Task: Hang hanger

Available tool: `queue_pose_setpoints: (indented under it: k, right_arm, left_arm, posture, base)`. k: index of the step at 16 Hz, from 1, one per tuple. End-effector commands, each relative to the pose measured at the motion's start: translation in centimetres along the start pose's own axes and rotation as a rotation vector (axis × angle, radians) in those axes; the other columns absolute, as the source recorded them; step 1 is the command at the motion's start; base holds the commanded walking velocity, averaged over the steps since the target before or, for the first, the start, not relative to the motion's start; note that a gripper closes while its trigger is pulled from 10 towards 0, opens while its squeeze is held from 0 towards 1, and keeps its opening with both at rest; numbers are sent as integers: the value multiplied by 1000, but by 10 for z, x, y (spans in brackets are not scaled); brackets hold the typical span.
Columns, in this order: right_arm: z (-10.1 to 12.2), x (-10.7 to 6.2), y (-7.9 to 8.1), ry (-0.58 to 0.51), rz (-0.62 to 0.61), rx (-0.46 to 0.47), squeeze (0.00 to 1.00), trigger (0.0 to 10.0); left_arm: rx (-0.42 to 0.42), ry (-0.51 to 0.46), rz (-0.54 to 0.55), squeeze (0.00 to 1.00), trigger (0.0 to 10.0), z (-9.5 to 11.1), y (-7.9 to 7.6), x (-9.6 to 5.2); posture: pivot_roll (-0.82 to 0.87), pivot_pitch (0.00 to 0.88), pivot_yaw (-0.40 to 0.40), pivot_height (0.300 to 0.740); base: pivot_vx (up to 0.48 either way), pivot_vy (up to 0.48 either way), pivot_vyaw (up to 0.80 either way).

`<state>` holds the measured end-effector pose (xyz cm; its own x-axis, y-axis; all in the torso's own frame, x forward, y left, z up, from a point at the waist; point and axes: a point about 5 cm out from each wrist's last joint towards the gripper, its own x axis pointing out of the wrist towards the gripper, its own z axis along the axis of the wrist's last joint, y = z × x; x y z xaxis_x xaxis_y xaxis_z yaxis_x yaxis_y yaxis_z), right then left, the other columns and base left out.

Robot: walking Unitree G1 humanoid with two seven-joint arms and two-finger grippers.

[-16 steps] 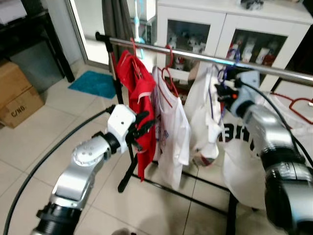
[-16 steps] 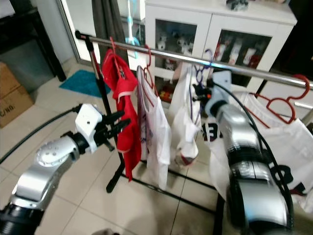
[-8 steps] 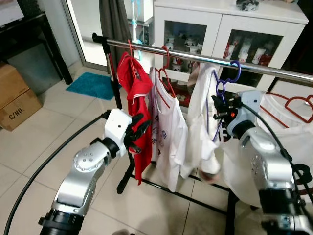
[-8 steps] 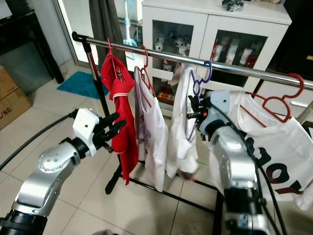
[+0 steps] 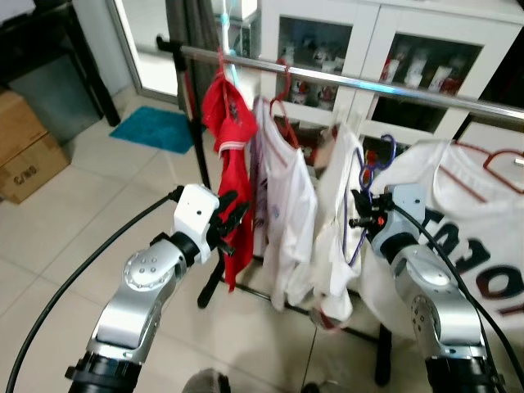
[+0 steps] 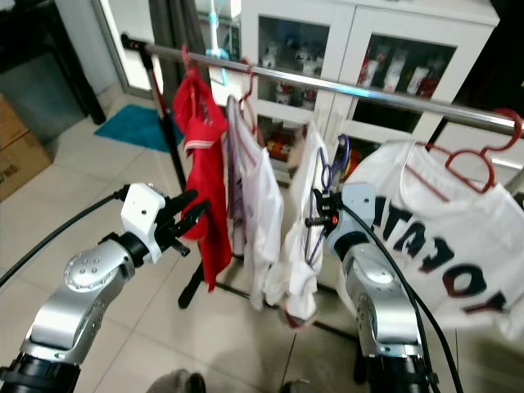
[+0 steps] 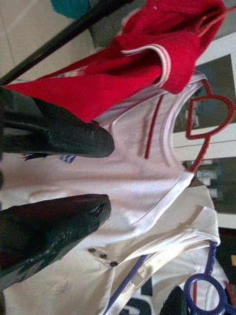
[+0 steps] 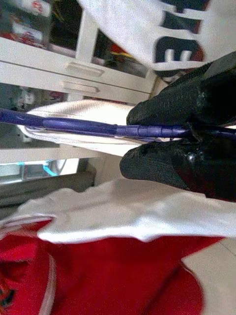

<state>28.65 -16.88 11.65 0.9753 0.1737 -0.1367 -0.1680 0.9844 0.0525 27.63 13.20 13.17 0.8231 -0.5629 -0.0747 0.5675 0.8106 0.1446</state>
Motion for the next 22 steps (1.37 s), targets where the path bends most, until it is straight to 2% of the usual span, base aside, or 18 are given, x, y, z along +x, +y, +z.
queue_pose_setpoints:
  k: [1, 6, 10, 13, 14, 15, 18, 19, 20, 22]
  right_arm:
    - [11, -1, 1, -41, -2, -16, 0, 0]
    - [14, -1, 1, -20, 36, -136, 0, 0]
    - [17, -3, 8, -17, 111, -96, 0, 0]
    - [21, -4, 13, -27, 164, -99, 0, 0]
    - [26, -5, 18, -48, 235, -89, 0, 0]
    - [31, -7, 24, -65, 302, -80, 0, 0]
    - [46, -15, 39, -118, 466, -72, 0, 0]
    - [49, -17, 41, -130, 492, -73, 0, 0]
    - [52, -19, 44, -142, 518, -74, 0, 0]
    - [55, -23, 50, -157, 573, -72, 0, 0]
  left_arm:
    - [11, -3, 7, 0, 10000, 2, 1, -1]
    - [16, -6, 12, 0, 10000, 2, 3, -1]
    - [22, -9, 5, 0, 10000, 3, 3, 0]
    - [35, -1, -4, 0, 10000, 3, 4, 3]
    - [37, -19, -52, 431, 10000, 7, 4, 6]
    - [45, -24, -72, 1000, 10000, 10, 6, 12]
    - [91, -56, -34, 1000, 10000, 25, 18, 30]
    - [96, -67, -26, 451, 10000, 29, 20, 35]
    - [95, -78, -17, 0, 10000, 32, 22, 40]
    - [91, -115, -2, 0, 10000, 39, 24, 47]
  posture:
    - [-49, 0, 9, 740]
    - [-50, 0, 9, 740]
    - [-50, 0, 12, 740]
    - [-49, 0, 10, 740]
    - [-49, 0, 9, 740]
    - [-50, 0, 11, 740]
    - [-54, 0, 16, 740]
    - [-57, 0, 18, 740]
    - [-60, 0, 20, 740]
    - [-62, 0, 20, 740]
  base:
    - [-360, 0, 0]
    - [-334, 0, 0]
    - [-71, 0, 0]
    - [0, 0, 0]
    - [0, 0, 0]
    - [0, 0, 0]
    - [0, 0, 0]
    - [0, 0, 0]
    - [0, 0, 0]
    - [0, 0, 0]
